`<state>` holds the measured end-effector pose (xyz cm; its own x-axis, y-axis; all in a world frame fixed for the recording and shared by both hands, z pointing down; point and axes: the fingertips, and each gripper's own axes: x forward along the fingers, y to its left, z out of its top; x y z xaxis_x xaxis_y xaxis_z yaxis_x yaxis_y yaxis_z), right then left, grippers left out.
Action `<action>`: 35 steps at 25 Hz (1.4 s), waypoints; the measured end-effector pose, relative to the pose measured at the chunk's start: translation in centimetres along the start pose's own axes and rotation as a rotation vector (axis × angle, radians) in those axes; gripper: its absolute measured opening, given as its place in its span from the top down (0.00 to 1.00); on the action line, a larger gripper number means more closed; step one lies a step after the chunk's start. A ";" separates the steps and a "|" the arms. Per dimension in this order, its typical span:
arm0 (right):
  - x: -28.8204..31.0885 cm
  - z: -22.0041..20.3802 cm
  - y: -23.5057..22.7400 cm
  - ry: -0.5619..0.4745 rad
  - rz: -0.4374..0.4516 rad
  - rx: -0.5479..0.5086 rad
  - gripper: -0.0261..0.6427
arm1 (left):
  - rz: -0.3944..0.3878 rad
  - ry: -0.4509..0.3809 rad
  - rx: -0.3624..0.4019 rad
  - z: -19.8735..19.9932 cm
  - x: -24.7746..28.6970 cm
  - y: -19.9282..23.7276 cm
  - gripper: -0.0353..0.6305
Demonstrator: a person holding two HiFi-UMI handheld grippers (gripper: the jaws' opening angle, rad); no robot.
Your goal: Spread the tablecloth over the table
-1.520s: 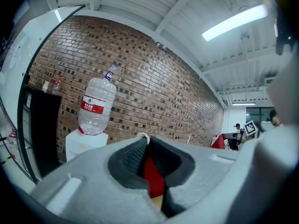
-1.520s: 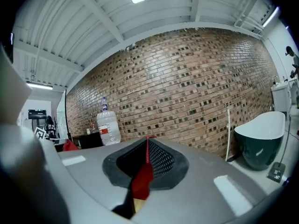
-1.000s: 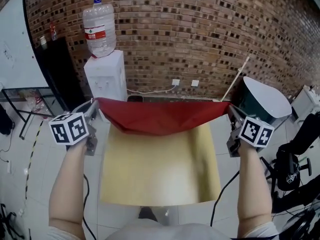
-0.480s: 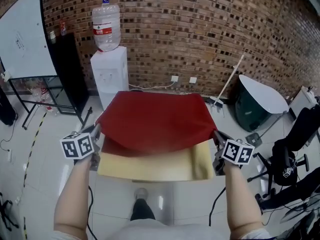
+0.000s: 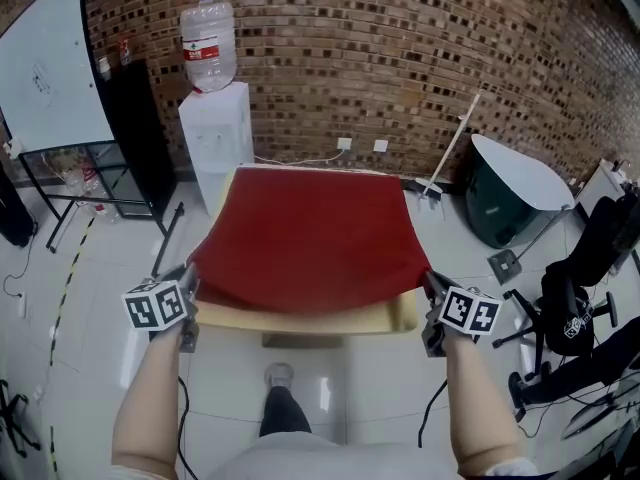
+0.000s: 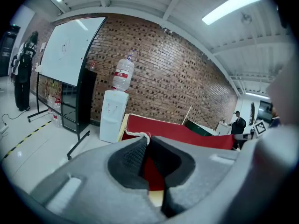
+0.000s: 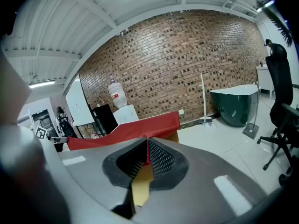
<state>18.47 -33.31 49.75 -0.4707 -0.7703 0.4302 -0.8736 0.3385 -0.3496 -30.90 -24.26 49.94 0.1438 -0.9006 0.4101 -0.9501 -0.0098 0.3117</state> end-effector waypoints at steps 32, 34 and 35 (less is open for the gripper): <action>-9.9 -9.5 -0.9 0.063 -0.002 -0.004 0.88 | -0.190 0.030 -0.210 -12.6 -6.1 -5.0 0.73; -11.2 -11.0 2.3 0.097 0.082 -0.047 0.93 | -0.273 0.015 -0.206 -12.7 -7.6 -9.1 0.76; -11.9 -12.0 4.1 0.121 0.128 -0.058 0.94 | -0.311 0.010 -0.199 -12.7 -8.4 -11.2 0.77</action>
<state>19.01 -16.30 53.22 -0.5866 -0.6495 0.4838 -0.8098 0.4624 -0.3611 -17.98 -11.04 53.89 0.4212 -0.8635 0.2775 -0.7880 -0.1969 0.5834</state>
